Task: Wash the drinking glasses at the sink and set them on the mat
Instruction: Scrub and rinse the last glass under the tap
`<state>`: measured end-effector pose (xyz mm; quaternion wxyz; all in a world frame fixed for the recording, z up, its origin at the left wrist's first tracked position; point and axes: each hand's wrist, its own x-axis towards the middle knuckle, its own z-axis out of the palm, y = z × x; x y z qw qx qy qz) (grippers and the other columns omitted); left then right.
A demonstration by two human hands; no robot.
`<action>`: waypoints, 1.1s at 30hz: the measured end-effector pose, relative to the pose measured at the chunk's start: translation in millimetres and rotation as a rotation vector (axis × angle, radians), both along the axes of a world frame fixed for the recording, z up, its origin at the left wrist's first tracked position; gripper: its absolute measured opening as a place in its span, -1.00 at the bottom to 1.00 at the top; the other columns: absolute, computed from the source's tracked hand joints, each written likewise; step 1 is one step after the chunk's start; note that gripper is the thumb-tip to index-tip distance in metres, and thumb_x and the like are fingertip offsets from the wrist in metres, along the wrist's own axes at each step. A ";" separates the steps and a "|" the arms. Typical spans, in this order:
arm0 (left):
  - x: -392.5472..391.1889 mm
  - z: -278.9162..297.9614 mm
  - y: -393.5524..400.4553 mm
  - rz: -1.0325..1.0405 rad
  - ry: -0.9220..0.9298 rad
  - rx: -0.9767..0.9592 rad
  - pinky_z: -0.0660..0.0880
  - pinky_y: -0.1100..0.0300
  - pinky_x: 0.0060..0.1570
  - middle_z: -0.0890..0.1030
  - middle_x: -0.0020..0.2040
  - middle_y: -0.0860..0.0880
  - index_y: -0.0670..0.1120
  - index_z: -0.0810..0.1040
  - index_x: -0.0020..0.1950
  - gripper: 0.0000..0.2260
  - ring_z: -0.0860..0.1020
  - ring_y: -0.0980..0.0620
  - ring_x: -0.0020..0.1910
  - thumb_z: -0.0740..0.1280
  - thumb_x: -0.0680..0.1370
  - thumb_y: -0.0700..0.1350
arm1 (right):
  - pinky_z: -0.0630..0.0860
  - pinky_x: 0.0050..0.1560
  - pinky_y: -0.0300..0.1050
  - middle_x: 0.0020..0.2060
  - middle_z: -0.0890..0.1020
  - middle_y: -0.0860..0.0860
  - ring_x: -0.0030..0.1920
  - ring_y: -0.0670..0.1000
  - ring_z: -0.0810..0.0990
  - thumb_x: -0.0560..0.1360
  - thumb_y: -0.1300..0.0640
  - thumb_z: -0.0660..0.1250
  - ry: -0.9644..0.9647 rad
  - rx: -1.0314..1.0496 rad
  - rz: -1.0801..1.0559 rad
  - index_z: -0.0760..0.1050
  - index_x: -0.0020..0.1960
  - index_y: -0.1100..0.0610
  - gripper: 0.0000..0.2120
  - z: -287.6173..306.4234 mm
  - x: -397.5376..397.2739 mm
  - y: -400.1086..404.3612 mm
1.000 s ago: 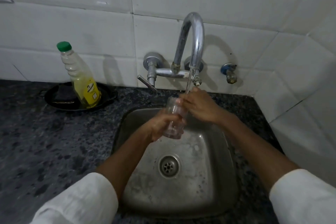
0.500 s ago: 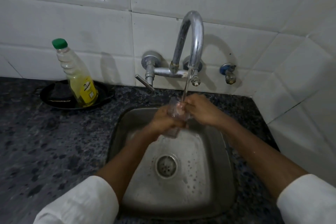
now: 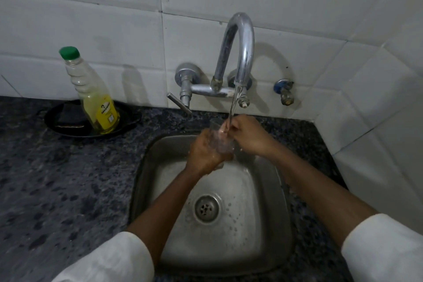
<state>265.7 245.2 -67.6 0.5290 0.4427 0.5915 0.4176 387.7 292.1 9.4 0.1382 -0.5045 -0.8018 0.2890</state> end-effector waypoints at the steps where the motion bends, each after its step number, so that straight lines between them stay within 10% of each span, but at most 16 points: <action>1: -10.9 1.3 1.7 -0.174 -0.081 -0.062 0.67 0.07 -0.19 0.64 0.03 -0.06 -0.07 0.48 0.22 -0.48 0.66 -0.05 -0.09 0.58 0.33 -0.23 | 0.56 0.04 -0.11 -0.11 0.72 0.04 -0.08 -0.03 0.68 0.53 0.27 0.30 0.031 -0.048 0.028 0.67 -0.10 0.21 -0.83 1.1 3.4 -0.8; 4: -36.4 -6.3 6.3 -0.460 -0.422 -0.151 0.60 -0.06 -0.08 0.65 0.08 -0.17 -0.21 0.52 0.26 -0.49 0.63 -0.19 0.05 0.47 0.31 -0.29 | 0.56 -0.02 -0.14 -0.23 0.71 -0.03 -0.17 -0.07 0.69 0.55 0.16 0.33 0.062 -0.101 0.126 0.66 -0.17 0.08 -0.84 6.2 10.7 -3.6; 10: 1.7 -1.9 10.7 0.065 0.072 0.095 0.65 -0.02 -0.13 0.64 -0.03 0.00 0.04 0.52 0.09 -0.57 0.65 -0.02 -0.07 0.57 0.31 -0.18 | 0.33 -0.31 -0.20 -0.48 0.52 -0.10 -0.45 -0.17 0.50 0.49 0.26 0.34 -0.065 0.077 0.029 0.43 -0.46 0.00 -0.62 1.3 6.8 -1.5; 16: -35.1 -3.9 10.9 -0.530 -0.351 -0.131 0.58 0.00 -0.18 0.64 0.04 -0.21 -0.16 0.56 0.18 -0.56 0.65 -0.19 -0.03 0.49 0.31 -0.31 | 0.54 -0.09 -0.15 -0.31 0.69 -0.07 -0.22 -0.10 0.67 0.53 0.14 0.35 0.002 -0.040 0.161 0.61 -0.27 0.00 -0.79 10.0 10.3 -7.4; 22: 8.8 -6.2 3.2 0.126 0.006 0.082 0.56 0.21 -0.25 0.63 0.03 0.00 -0.04 0.51 0.20 -0.48 0.61 0.11 -0.08 0.59 0.30 -0.19 | 0.49 -0.19 -0.02 -0.32 0.66 0.14 -0.27 0.10 0.63 0.50 0.14 0.35 -0.078 0.102 0.015 0.58 -0.31 0.24 -0.74 1.8 -1.6 -2.1; 25: -20.3 -2.3 10.9 -0.266 -0.141 -0.033 0.61 0.04 0.03 0.60 0.21 -0.05 0.00 0.48 0.32 -0.32 0.60 -0.05 0.16 0.61 0.24 -0.15 | 0.52 -0.11 -0.08 -0.25 0.70 0.06 -0.22 0.01 0.66 0.52 0.13 0.35 0.006 0.010 0.106 0.66 -0.20 0.16 -0.82 11.9 5.9 -6.9; 28: -32.5 -2.0 11.4 -0.476 -0.421 -0.090 0.55 -0.10 -0.01 0.60 0.09 -0.23 -0.14 0.57 0.12 -0.59 0.57 -0.28 0.06 0.50 0.29 -0.25 | 0.49 -0.15 -0.11 -0.29 0.68 0.02 -0.24 -0.01 0.65 0.53 0.11 0.35 -0.018 -0.004 0.154 0.62 -0.25 0.10 -0.80 15.3 6.2 -9.5; 33: 7.6 -1.0 4.5 0.092 0.158 0.082 0.65 -0.02 -0.17 0.63 -0.04 0.01 0.02 0.50 0.12 -0.52 0.65 0.00 -0.12 0.59 0.27 -0.12 | 0.39 -0.24 -0.10 -0.37 0.61 0.05 -0.33 0.01 0.58 0.52 0.17 0.33 -0.153 0.128 -0.008 0.56 -0.36 0.16 -0.73 3.1 -1.0 -6.7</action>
